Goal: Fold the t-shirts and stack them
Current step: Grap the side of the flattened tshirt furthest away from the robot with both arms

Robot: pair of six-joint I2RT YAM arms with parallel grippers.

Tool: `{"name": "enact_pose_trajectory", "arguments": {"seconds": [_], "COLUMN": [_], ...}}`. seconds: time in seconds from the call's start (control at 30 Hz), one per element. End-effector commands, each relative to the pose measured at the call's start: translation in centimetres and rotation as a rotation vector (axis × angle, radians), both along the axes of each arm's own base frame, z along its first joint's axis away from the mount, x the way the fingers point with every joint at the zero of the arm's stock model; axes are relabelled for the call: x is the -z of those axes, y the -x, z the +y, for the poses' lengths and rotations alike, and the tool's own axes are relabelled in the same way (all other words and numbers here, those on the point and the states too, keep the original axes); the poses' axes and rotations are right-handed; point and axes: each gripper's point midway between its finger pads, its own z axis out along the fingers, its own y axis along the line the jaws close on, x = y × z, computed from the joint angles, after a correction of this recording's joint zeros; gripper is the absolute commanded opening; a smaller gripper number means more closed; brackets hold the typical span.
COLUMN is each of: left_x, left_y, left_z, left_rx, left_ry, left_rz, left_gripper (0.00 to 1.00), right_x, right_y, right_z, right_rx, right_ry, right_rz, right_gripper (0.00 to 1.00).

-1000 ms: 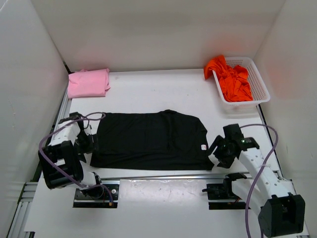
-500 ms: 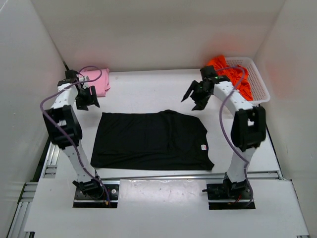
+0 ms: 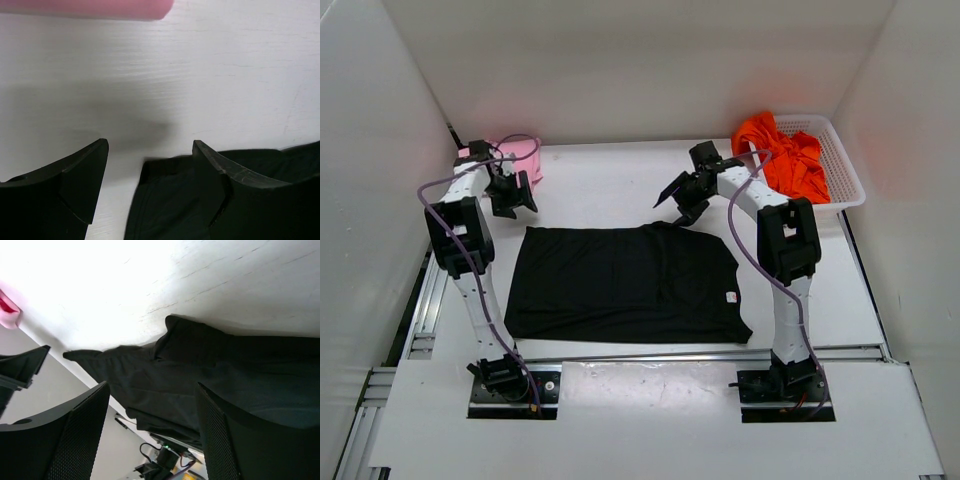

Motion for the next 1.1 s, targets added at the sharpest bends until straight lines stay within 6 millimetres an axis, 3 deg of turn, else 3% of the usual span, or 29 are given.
{"name": "enact_pose_trajectory", "arguments": {"seconds": [0.0,0.2,0.3,0.4,0.5,0.53,0.77,0.93,1.07], "left_x": [-0.5,0.4,-0.6,-0.9,-1.5,-2.0,-3.1,-1.1,-1.2], "left_y": [-0.5,2.1,2.5,2.9,3.2,3.1,3.4,2.5,1.3], "left_z": [-1.4,-1.7,-2.1,-2.6,-2.8,-2.8,-3.6,-3.6,-4.2], "left_rx": [0.031,0.027,0.033,0.040,0.043,0.043,0.060,0.063,0.082], "left_ry": [0.045,0.049,0.067,0.090,0.099,0.097,0.114,0.079,0.068], "left_rz": [-0.024,0.035,0.032,0.036,0.032,0.022,0.006,0.043,0.031], "left_gripper": [0.79,0.79,0.79,0.79,0.79,0.79,0.80,0.81,0.81], "right_x": [0.5,2.5,3.4,3.6,2.5,3.0,0.7,1.4,3.0], "right_y": [-0.6,-0.9,-0.9,-0.1,-0.1,0.1,0.4,0.4,-0.2], "right_z": [0.1,-0.2,0.1,-0.1,-0.7,-1.0,-1.8,-2.2,-1.6], "right_rx": [0.044,0.058,0.058,0.054,0.056,0.062,0.051,0.041,0.032], "right_ry": [-0.033,0.005,-0.006,-0.007,0.018,0.032,0.056,0.081,0.076], "right_rz": [0.024,0.044,0.073,0.091,0.050,0.055,-0.018,-0.020,0.015], "right_gripper": [0.72,0.62,0.58,0.56,0.56,0.56,0.56,0.55,0.55]}}
